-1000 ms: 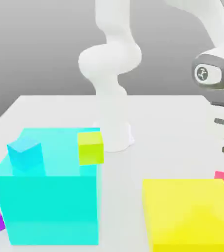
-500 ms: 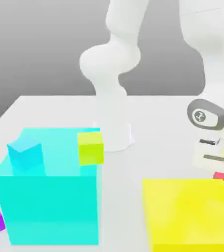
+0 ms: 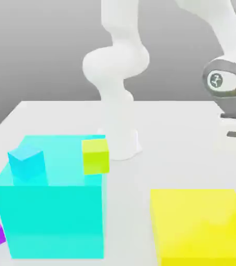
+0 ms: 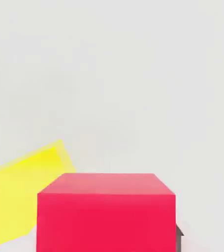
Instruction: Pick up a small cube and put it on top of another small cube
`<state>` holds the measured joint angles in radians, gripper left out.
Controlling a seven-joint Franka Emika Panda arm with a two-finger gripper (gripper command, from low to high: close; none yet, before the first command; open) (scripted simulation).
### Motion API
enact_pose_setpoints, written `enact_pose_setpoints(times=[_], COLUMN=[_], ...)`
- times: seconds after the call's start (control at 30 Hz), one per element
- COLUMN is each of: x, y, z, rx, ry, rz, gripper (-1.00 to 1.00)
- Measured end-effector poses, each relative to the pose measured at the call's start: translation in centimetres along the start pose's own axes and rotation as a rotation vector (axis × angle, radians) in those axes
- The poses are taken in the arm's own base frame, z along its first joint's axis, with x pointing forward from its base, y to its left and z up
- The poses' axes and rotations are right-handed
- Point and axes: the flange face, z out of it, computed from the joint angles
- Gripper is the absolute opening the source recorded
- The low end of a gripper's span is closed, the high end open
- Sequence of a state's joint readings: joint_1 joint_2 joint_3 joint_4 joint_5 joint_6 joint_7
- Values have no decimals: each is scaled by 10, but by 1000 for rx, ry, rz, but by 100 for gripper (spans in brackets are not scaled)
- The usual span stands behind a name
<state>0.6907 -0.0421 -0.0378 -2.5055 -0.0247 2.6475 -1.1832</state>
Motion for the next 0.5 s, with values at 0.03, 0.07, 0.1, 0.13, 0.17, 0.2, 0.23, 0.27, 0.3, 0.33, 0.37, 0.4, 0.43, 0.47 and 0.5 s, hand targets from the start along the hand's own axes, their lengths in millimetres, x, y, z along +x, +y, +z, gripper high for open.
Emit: enact_pose_setpoints(times=[0.03,0.07,0.1,0.13,0.17,0.2,0.23,0.27,0.3,0.33,0.37,0.4,0.43,0.47,0.5], x=[-11,-24,-36,-51,-67,-85,-104,-123,-144,-164,-186,-207,-229,-252,-274], y=[9,17,24,31,37,43,47,51,53,55,56,55,54,52,49], z=[-15,-29,-43,-56,-69,-81,-93,-103,-114,-123,-131,-138,-144,-149,-153], rx=[-19,-37,-54,-70,-85,-100,-113,-126,-137,-146,-155,-162,-168,-172,-174], ry=[0,-1,-2,-3,-5,-8,-11,-14,-17,-20,-23,-26,-30,-33,-36], rz=[17,37,56,78,103,131,161,192,224,257,290,325,360,396,433], gripper=[-100,-100,-100,-100,-100,-100,-100,-100,-100,-100,-100,-100,-100,-100,-100])
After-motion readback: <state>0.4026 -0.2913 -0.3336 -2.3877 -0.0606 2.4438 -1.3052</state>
